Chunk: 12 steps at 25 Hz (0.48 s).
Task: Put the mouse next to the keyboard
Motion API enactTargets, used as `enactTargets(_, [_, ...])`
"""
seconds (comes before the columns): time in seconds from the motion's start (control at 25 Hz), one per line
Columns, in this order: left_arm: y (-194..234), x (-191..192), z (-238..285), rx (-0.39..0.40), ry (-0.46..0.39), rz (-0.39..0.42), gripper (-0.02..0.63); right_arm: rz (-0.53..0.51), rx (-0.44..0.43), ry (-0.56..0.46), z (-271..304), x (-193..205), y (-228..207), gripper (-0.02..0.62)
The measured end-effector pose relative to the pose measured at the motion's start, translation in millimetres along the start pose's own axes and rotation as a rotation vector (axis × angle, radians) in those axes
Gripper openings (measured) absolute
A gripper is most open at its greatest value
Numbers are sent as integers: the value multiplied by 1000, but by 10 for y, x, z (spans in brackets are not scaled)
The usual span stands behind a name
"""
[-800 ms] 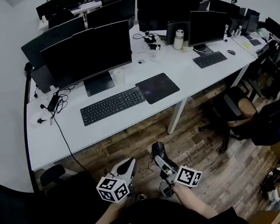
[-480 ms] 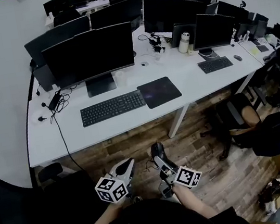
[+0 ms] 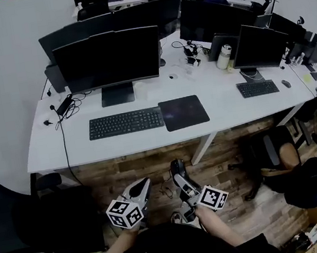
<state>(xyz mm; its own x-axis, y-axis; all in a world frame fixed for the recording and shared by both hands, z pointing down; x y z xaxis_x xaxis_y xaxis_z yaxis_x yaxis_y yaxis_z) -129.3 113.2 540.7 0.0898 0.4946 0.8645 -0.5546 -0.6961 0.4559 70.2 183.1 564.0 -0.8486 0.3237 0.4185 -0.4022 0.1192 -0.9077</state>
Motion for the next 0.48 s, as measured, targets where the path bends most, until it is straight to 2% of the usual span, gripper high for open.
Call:
enactTargets(0.08, [-75, 44, 96, -23, -20, -15, 2, -21, -32, 28, 5, -163, -47, 178])
enactTargets(0.24, [-226, 136, 197, -69, -39, -41, 2, -8, 4, 63, -56, -381, -259, 176])
enactTargets(0.4, [-283, 190, 286, -106, -29, -58, 2, 3, -46, 74, -8, -550, -296, 177])
enactTargets(0.48, [-263, 153, 367, -114, -31, -56, 2, 14, -27, 75, 19, -609, -351, 176])
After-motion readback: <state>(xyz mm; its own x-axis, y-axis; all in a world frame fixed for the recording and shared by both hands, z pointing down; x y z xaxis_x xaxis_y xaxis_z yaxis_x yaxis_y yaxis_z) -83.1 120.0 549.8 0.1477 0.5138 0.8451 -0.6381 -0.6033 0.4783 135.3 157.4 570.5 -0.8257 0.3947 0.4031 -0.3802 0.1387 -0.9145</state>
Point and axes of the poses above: the fingertips, and each gripper's own axes: z forward along the fingers, y to its left, x out of its underside, the point moved 7 cm from there along -z, backward along the fingers, and after that the axes turned 3 degrees about -x, right-handed, at the moved point
